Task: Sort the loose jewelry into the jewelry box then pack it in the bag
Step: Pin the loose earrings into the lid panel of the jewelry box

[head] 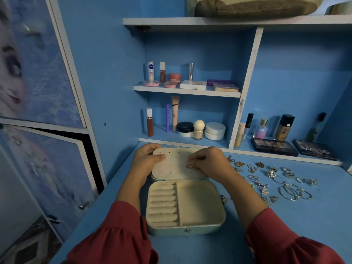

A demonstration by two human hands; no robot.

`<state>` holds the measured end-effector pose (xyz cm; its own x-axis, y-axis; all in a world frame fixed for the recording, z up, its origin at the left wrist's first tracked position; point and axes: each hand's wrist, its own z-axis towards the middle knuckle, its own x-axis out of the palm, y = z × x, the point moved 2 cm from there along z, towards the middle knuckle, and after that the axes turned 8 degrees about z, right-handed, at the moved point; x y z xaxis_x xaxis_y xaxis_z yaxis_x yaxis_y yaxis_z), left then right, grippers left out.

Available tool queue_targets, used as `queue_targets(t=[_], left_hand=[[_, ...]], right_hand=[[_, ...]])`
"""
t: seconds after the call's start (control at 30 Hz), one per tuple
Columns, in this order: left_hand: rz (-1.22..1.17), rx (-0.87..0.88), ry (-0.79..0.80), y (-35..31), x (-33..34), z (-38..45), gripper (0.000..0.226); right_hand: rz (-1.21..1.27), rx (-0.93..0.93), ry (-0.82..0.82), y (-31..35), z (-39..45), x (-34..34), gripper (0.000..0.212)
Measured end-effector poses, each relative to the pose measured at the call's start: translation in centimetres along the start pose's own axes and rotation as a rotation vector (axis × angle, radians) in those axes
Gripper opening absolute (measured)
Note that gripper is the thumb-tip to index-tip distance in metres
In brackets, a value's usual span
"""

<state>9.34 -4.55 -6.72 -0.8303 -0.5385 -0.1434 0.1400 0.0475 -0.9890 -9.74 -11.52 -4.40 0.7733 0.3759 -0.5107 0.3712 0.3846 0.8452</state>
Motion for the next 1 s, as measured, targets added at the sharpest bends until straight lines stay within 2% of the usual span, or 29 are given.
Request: queue_targets(t=[0.23, 0.47, 0.6, 0.8, 0.9, 1.0], left_hand=[[-0.072, 0.022, -0.011, -0.4, 0.0, -0.1, 0.033], [-0.144, 0.045, -0.057, -0.7, -0.3, 0.0, 0.028], [-0.171, 0.046, -0.041, -0.6, -0.6, 0.0, 0.028], [-0.299, 0.013, -0.032, -0.8, -1.2, 0.2, 0.026], [-0.354, 0.010, 0.000, -1.0, -1.3, -0.1, 0.022], [-0.378, 0.007, 0.024, -1.0, -1.3, -0.1, 0.020]], right_hand=[[0.078, -0.044, -0.065, -0.5, -0.9, -0.2, 0.009], [0.335, -0.019, -0.111, -0.6, -1.2, -0.4, 0.011], [0.374, -0.049, -0.167, -0.4, -1.3, -0.2, 0.012], [0.182, -0.201, -0.180, 1.1, -0.7, 2.8, 0.016], [-0.025, -0.337, -0.175, 2.1, 0.2, 3.9, 0.001], [-0.107, -0.401, -0.205, 3.0, 0.6, 4.1, 0.010]])
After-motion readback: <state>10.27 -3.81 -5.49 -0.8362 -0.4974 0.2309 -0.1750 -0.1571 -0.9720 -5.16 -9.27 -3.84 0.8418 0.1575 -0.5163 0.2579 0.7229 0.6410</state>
